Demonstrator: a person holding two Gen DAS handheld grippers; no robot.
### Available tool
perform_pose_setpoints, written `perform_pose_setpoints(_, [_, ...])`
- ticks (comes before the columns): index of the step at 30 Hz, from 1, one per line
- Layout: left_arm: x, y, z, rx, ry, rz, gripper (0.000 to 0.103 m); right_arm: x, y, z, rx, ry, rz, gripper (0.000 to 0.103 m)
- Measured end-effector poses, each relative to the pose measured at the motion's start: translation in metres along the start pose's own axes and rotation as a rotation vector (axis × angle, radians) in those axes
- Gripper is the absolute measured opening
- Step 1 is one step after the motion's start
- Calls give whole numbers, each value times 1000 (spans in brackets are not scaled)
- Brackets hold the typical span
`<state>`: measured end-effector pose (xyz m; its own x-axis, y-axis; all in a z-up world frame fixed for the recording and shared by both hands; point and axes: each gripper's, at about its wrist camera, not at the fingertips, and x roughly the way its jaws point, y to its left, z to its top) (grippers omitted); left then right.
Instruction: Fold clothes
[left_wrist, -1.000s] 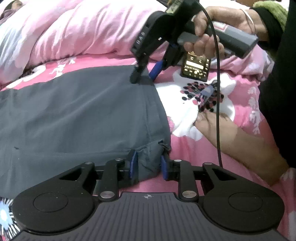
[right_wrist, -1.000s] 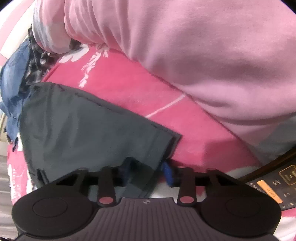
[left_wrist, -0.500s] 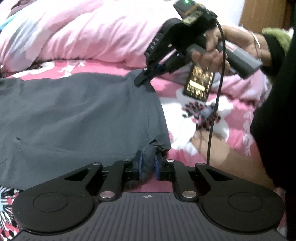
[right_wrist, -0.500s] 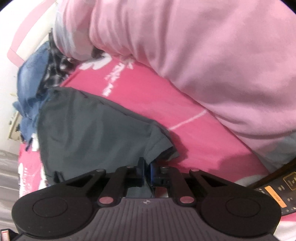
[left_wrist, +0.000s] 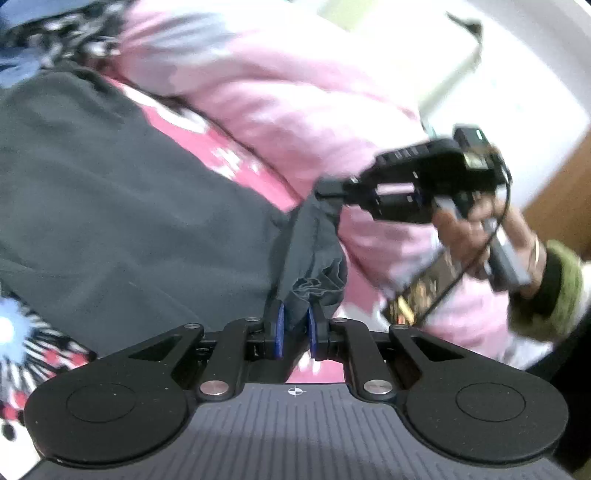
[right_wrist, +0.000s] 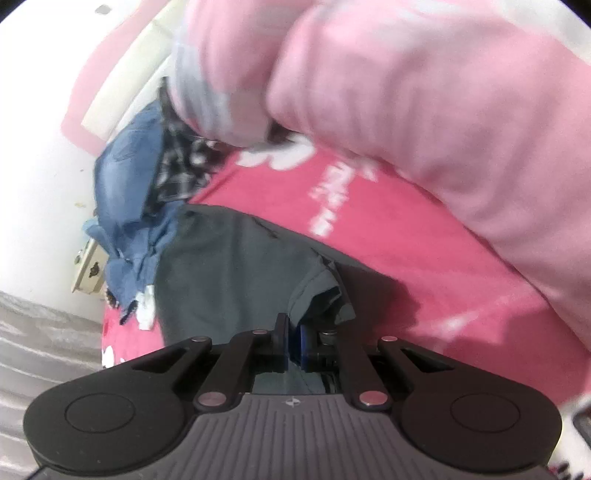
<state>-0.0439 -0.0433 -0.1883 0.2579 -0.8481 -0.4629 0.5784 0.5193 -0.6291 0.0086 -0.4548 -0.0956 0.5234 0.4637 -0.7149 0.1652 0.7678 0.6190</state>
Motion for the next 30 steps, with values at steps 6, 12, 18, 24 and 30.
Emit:
perform_pose_setpoints(6, [-21,48,31,-174,-135,29,12,28,41,37,-57,6,35,7])
perform_pose_setpoints(12, [-41,94,56,-297,-270,57,12,79,72,66,-83,35,47,7])
perform_pose_setpoints(18, [-56,136,68,-402,-378,74,11,126,97,83,-121,62,58,7])
perform_pose_setpoints(24, [-63,173,75,-491,-437,57,11,159,120,98,-156,57,69,7])
perform_pose_setpoints(30, [-70,207,84,-565,-487,35,11,182,146,110,-171,46,77,7])
